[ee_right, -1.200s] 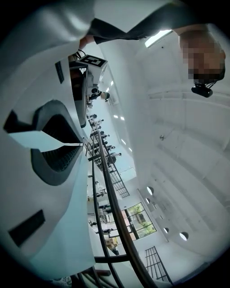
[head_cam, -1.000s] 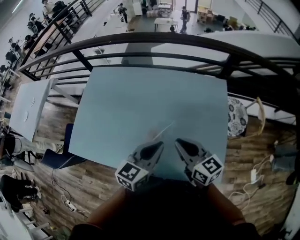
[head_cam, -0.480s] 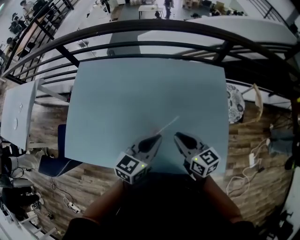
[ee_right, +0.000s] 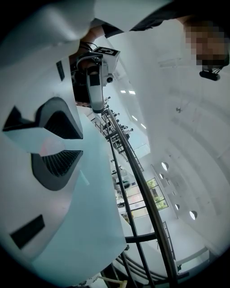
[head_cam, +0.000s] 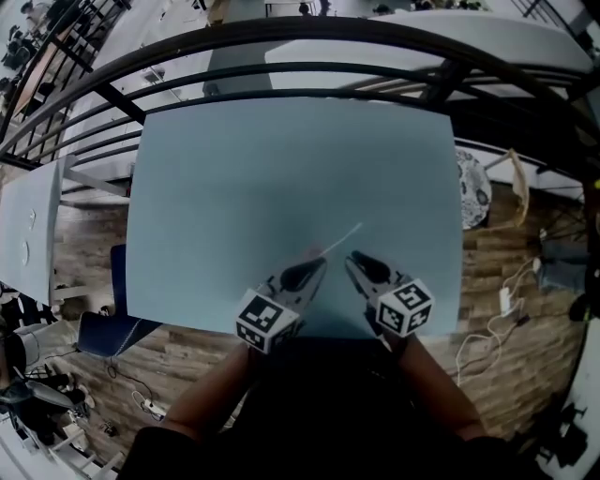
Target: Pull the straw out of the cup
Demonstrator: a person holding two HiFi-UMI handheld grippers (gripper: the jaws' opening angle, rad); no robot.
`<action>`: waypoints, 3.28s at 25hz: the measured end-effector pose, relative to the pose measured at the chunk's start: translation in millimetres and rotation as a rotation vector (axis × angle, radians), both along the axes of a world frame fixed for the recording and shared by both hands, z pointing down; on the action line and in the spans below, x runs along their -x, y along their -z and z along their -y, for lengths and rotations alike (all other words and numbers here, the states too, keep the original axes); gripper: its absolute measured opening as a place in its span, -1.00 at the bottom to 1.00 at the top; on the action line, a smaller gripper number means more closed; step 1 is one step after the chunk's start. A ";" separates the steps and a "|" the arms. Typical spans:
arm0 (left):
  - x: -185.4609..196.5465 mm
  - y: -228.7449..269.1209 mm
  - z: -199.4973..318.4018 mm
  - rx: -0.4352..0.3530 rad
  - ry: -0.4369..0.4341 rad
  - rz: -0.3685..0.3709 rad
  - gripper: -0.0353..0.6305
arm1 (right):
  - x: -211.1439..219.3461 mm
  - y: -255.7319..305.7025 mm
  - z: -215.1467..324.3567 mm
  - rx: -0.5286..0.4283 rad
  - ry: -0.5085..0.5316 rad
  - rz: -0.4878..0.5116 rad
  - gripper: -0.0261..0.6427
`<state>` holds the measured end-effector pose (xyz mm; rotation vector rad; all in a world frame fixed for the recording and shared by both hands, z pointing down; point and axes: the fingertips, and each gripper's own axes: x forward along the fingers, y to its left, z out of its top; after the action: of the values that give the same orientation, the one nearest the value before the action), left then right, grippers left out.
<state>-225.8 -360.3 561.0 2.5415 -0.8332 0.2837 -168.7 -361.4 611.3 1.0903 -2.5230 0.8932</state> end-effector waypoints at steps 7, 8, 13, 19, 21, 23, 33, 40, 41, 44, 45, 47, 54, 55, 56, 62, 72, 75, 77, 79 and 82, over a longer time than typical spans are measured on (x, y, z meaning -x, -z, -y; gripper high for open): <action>6.3 -23.0 -1.3 0.025 0.003 0.028 -0.86 | 0.4 -39.9 6.0 0.047 0.001 -0.034 -0.68; 8.3 -24.9 -0.5 0.029 0.006 0.031 -0.86 | 0.6 -44.6 8.3 0.057 -0.003 -0.033 -0.68; 9.5 -30.5 -2.9 0.042 0.016 0.041 -0.86 | 0.4 -61.0 14.7 0.076 -0.005 -0.035 -0.67; 11.3 -35.1 -10.2 0.059 0.027 0.042 -0.86 | 2.4 -81.0 22.6 0.110 -0.016 -0.020 -0.67; 12.7 -35.3 -11.2 0.061 0.028 0.042 -0.86 | 3.7 -81.0 27.0 0.107 -0.021 -0.004 -0.67; 17.8 -37.8 -11.7 0.065 0.032 0.045 -0.86 | 8.6 -81.5 32.8 0.099 -0.021 -0.001 -0.67; 33.5 -35.9 -18.7 0.066 0.053 0.044 -0.86 | 23.1 -76.1 33.2 0.059 0.025 -0.059 -0.83; 43.7 -25.3 -27.1 0.056 0.068 0.024 -0.86 | 28.5 -56.2 28.5 0.020 0.003 -0.058 -0.83; 44.8 -23.1 -28.5 0.054 0.068 0.019 -0.86 | 29.3 -53.0 27.4 0.014 0.001 -0.058 -0.83; 47.5 -16.7 -30.6 0.041 0.062 0.010 -0.86 | 31.2 -43.5 25.4 -0.004 -0.005 -0.061 -0.83; 48.4 -15.6 -30.9 0.037 0.059 0.008 -0.86 | 31.5 -40.8 25.1 -0.010 -0.009 -0.061 -0.83; 50.8 -13.9 -30.8 0.030 0.054 0.006 -0.86 | 31.3 -35.4 25.0 -0.023 -0.019 -0.059 -0.83; 57.3 4.4 -31.6 -0.011 0.042 -0.016 -0.86 | 31.5 -3.9 21.8 -0.082 -0.051 -0.057 -0.82; 57.6 7.5 -32.8 -0.015 0.039 -0.020 -0.86 | 32.1 2.0 19.9 -0.093 -0.053 -0.058 -0.83; 57.9 10.1 -35.0 -0.017 0.037 -0.025 -0.86 | 32.7 7.5 16.6 -0.103 -0.053 -0.060 -0.82; 61.7 11.5 -43.0 -0.017 0.032 -0.041 -0.86 | 31.6 28.8 -1.4 -0.150 -0.056 -0.085 -0.82; 60.4 19.0 -47.7 -0.040 0.078 -0.029 -0.86 | 25.6 52.2 -12.5 -0.177 -0.018 -0.082 -0.82; 51.0 19.3 -51.5 -0.038 0.100 -0.021 -0.86 | 18.7 55.4 -17.8 -0.175 0.011 -0.067 -0.82; 41.4 22.0 -57.2 -0.035 0.114 -0.023 -0.86 | 10.3 57.4 -22.5 -0.170 0.028 -0.061 -0.82; 30.7 27.4 -64.6 -0.035 0.127 -0.021 -0.86 | -1.1 61.0 -27.0 -0.162 0.038 -0.047 -0.82; 11.6 33.8 -79.2 -0.042 0.139 -0.015 -0.86 | -20.7 64.6 -38.0 -0.157 0.051 -0.028 -0.82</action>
<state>-237.4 -281.1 527.3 2.5062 -1.0139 0.2043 -148.0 -323.4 546.7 1.0695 -2.6217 0.6721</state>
